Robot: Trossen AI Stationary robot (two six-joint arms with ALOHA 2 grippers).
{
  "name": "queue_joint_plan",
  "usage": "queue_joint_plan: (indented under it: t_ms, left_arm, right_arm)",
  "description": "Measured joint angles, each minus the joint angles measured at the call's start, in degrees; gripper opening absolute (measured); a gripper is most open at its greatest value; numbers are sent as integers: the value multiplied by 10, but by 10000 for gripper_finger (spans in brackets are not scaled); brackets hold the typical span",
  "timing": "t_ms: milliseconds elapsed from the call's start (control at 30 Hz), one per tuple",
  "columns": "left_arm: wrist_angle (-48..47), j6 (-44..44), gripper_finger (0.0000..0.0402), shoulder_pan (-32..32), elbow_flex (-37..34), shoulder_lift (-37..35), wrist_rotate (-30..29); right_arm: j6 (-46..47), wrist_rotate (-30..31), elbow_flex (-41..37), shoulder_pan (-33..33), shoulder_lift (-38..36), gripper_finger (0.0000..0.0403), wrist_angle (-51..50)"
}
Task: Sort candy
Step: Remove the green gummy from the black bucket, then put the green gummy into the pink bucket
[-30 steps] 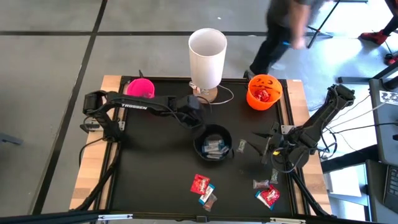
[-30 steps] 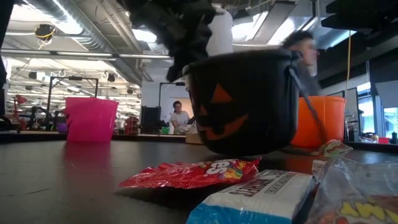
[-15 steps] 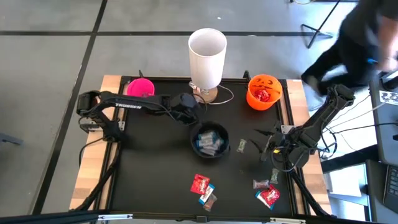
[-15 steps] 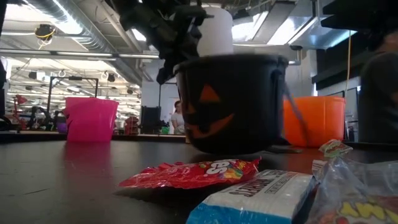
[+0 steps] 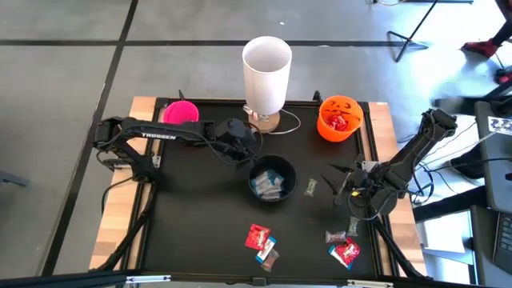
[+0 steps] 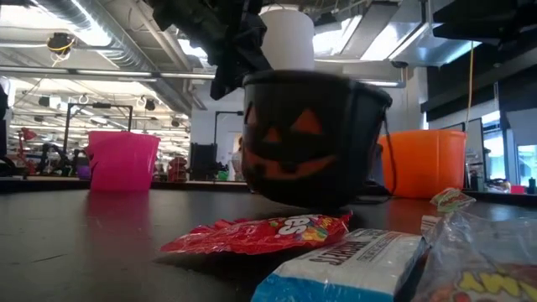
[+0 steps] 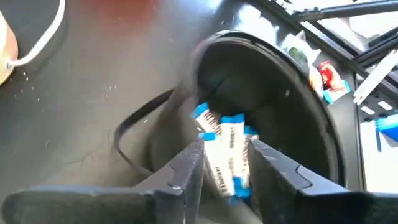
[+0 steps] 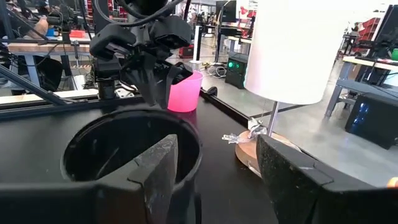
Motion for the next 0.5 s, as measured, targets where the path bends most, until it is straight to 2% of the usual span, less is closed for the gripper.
queue_joint_plan:
  t_ms: [167, 267, 367, 500]
  left_arm:
    - [0, 8, 140, 0, 0, 0, 3]
    - [-23, 14, 154, 9, 0, -10, 28]
    - [-61, 14, 158, 29, 14, -45, 40]
    - [-66, 43, 155, 29, 16, -111, 16]
  right_arm:
    - [0, -22, 0, -16, 0, 218, 2]
    - [0, -43, 0, -27, 0, 218, 2]
    - [0, -72, 0, -36, 0, 218, 2]
    - [0, -113, 0, -51, 0, 218, 2]
